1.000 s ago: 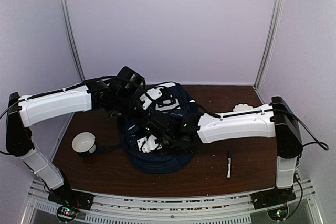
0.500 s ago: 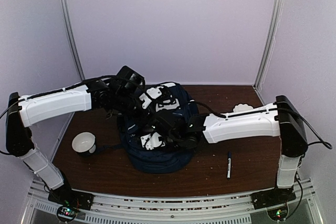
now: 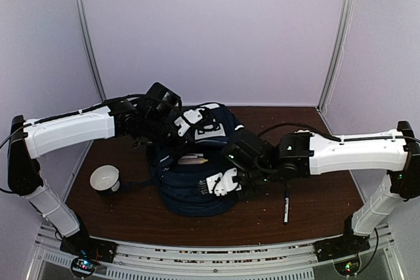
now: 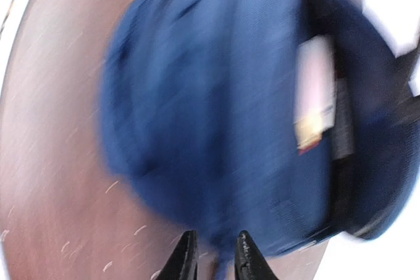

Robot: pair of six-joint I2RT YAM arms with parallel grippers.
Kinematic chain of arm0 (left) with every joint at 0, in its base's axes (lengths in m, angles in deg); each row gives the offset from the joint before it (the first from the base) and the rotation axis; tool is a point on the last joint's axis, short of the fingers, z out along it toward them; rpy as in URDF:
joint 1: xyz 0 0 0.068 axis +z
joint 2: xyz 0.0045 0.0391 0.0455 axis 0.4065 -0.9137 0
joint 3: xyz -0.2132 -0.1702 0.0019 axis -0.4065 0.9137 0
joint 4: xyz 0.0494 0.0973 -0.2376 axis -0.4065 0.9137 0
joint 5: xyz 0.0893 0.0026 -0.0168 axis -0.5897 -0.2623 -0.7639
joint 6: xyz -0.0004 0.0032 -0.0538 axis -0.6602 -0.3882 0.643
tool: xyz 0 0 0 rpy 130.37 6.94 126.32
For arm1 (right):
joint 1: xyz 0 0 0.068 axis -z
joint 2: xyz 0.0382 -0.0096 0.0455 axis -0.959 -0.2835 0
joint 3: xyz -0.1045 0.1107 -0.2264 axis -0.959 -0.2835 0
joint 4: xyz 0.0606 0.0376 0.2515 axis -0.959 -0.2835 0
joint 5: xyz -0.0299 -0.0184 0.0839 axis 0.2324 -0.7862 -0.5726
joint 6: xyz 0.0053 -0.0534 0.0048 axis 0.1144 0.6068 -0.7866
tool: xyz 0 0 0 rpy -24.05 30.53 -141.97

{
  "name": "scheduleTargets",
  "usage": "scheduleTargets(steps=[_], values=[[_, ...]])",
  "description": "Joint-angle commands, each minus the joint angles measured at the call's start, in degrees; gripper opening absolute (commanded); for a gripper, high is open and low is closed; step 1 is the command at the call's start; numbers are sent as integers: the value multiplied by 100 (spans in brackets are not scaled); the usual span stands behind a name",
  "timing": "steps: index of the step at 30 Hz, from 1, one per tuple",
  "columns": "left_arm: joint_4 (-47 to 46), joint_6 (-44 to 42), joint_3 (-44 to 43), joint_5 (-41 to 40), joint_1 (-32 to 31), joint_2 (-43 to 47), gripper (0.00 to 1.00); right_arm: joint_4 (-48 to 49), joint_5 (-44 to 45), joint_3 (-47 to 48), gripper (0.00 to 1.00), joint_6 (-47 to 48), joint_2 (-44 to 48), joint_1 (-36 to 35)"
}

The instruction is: Pack the student bag

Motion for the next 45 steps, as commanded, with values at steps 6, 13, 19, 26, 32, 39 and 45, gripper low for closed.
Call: scheduleTargets(steps=[6,13,19,26,32,39,45], values=[[-392,30,-275,200,-43,-11,0,-1461,-354,-1904,30,574,1059,441],[-387,34,-288,209,-45,-66,0,-1947,-375,-2539,37,1108,1666,908],[-387,36,-293,246,-39,-83,0,-1944,-169,-3040,44,1745,1882,1340],[-379,39,-301,252,-38,-76,0,-1498,-11,-3162,50,1846,1696,1356],[-370,34,-301,252,-38,-67,0,-1032,5,-3098,50,1791,1249,1360],[-359,30,-304,244,-38,-49,0,-684,-2,-3074,45,1852,813,1474],[-353,21,-310,246,-38,-56,0,-672,-281,-2853,35,1757,461,1608]])
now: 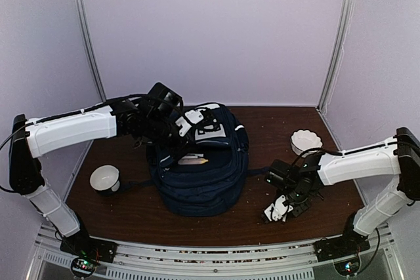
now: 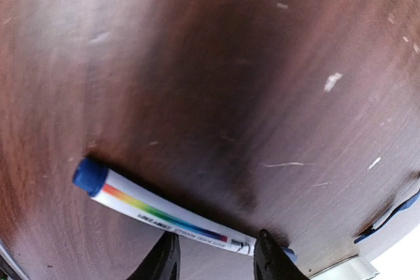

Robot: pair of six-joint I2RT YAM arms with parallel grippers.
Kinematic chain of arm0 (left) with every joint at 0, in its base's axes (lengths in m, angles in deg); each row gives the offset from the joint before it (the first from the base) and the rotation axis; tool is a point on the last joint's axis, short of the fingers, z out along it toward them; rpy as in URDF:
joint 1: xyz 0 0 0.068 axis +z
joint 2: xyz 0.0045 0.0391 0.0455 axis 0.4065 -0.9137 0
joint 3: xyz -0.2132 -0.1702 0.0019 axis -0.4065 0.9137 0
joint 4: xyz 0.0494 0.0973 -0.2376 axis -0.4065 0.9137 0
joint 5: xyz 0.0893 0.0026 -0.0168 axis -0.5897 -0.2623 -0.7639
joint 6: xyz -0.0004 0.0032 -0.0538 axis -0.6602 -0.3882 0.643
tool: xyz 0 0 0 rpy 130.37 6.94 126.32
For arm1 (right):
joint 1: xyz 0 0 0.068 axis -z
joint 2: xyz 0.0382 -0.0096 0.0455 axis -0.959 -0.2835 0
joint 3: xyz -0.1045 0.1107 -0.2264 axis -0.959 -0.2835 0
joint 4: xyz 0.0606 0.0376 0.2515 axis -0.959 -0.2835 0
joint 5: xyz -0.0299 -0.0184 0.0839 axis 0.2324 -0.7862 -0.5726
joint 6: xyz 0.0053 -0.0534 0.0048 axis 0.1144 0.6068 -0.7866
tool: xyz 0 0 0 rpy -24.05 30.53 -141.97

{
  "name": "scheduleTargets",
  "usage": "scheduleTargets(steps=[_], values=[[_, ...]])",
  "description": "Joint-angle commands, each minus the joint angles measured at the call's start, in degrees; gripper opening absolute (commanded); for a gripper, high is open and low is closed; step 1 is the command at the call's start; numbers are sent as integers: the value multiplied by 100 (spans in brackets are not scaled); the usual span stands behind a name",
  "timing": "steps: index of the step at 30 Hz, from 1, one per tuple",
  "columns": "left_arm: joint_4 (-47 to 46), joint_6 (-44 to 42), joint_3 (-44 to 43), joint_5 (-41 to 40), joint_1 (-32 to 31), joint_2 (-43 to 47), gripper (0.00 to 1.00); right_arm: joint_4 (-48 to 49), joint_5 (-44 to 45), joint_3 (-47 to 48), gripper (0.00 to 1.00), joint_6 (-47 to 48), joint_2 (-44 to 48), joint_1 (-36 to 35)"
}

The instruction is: Pack the student bag

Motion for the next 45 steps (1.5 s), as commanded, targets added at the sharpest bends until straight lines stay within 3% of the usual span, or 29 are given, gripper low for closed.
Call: scheduleTargets(steps=[1,7,14,19,28,45], values=[[-384,21,-252,207,-38,27,0,128,-275,240,31,-103,-328,112],[-374,22,-253,208,-38,18,0,-233,-853,695,14,-532,-918,112],[-370,21,-262,208,-38,18,0,-411,-1626,1166,11,-1322,-1358,55],[-365,21,-262,243,-40,4,0,-187,-1614,1434,9,-2175,-1646,-184],[-352,23,-271,252,-38,15,0,4,-1094,1067,25,-2287,-1377,-230],[-321,38,-297,262,-38,-46,0,-309,-1191,541,24,-1983,-1141,-88]])
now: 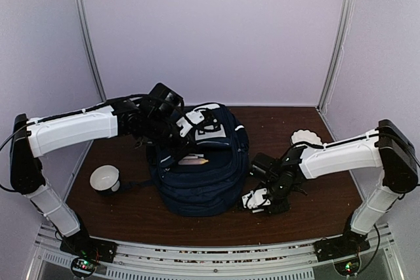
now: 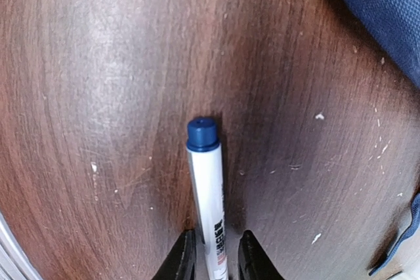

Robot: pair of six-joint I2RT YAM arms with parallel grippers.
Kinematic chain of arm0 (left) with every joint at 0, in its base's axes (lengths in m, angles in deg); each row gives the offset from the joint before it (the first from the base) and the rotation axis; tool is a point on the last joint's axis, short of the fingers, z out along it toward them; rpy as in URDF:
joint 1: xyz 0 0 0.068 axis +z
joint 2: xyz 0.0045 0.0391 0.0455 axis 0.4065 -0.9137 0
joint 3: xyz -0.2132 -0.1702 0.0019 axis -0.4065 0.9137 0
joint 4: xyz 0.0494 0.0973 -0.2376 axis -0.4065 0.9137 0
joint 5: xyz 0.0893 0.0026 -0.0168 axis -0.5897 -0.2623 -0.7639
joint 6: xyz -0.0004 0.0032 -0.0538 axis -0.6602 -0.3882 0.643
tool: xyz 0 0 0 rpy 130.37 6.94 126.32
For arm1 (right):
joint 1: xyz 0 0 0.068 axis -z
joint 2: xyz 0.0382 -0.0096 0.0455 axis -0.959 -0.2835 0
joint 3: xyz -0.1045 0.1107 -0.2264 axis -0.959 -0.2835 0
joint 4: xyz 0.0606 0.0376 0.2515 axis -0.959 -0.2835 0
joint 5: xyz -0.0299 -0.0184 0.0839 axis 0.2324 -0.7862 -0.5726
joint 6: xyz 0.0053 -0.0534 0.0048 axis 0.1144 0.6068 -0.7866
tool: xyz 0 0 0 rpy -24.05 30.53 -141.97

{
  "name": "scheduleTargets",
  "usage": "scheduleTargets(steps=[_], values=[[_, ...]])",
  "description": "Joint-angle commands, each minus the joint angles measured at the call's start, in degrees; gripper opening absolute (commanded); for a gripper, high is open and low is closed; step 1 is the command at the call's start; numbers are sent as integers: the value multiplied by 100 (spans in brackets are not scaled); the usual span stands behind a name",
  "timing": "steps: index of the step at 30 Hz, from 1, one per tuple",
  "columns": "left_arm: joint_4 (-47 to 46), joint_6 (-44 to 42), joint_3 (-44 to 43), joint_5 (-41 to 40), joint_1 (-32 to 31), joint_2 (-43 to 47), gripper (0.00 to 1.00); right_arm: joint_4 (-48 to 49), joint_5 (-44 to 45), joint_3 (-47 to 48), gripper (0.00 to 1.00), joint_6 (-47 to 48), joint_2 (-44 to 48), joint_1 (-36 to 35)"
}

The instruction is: Pack the student bag

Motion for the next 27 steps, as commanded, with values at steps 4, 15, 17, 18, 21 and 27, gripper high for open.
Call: scheduleTargets(steps=[4,15,17,18,21,27], values=[[-343,30,-273,190,-43,2,0,-655,-46,-502,25,190,-88,123],[-344,35,-282,217,-39,-16,0,-704,-97,-295,20,-23,-365,253],[-343,34,-279,206,-38,-15,0,-728,-173,-195,16,-84,-492,253],[-345,35,-274,207,-39,-10,0,-740,-194,-158,15,-111,-536,247],[-335,35,-282,192,-39,7,0,-773,-214,-76,9,-149,-591,253],[-334,24,-282,174,-38,18,0,-931,-199,320,3,-334,-320,200]])
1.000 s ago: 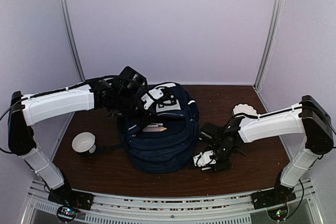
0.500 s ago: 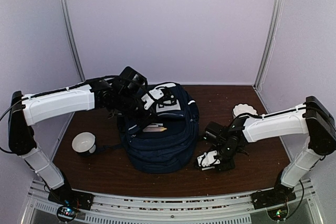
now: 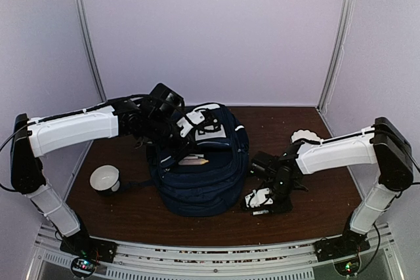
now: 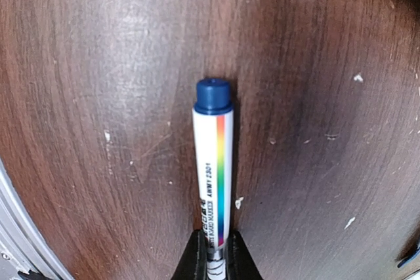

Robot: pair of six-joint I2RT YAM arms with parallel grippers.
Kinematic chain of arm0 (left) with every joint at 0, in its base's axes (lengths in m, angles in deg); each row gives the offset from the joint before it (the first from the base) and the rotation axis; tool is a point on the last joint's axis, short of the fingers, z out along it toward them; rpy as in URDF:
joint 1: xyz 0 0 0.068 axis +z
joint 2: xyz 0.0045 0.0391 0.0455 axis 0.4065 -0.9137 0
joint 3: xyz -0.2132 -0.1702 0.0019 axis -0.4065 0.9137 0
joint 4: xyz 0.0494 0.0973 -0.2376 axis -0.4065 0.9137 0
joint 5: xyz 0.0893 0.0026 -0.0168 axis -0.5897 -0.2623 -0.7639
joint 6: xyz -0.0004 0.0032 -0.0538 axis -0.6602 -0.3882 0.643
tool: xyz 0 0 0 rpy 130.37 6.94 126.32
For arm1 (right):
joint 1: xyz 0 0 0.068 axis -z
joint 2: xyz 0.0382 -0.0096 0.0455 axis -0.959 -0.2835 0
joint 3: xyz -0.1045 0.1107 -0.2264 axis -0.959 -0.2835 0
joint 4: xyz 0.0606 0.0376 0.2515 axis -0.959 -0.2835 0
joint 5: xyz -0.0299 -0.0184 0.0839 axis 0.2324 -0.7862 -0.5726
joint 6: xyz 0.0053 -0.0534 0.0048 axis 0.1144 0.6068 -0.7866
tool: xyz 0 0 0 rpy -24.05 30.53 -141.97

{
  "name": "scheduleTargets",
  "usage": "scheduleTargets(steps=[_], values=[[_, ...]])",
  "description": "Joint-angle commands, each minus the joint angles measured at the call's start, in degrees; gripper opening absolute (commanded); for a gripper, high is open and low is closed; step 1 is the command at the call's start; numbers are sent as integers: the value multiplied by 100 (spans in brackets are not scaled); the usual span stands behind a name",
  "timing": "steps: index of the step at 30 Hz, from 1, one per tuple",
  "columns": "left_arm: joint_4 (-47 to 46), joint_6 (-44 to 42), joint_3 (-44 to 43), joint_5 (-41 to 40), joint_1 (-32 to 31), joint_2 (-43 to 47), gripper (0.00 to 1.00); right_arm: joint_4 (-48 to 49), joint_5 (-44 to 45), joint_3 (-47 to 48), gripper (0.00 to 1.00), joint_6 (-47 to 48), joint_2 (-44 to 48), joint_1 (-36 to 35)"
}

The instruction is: Pack the student bag

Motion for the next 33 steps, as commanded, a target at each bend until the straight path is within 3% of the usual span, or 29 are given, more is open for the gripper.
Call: scheduleTargets(steps=[1,7,19,33], values=[[-334,27,-273,158,-40,47,0,-368,54,146,3,-201,-59,-55],[-334,30,-275,166,-38,57,0,-413,206,949,2,-261,170,-518],[-339,64,-269,232,-38,165,0,89,945,2902,2,157,-267,-1504],[-358,83,-247,217,-38,351,0,1449,2275,3352,2,917,-987,-1667]])
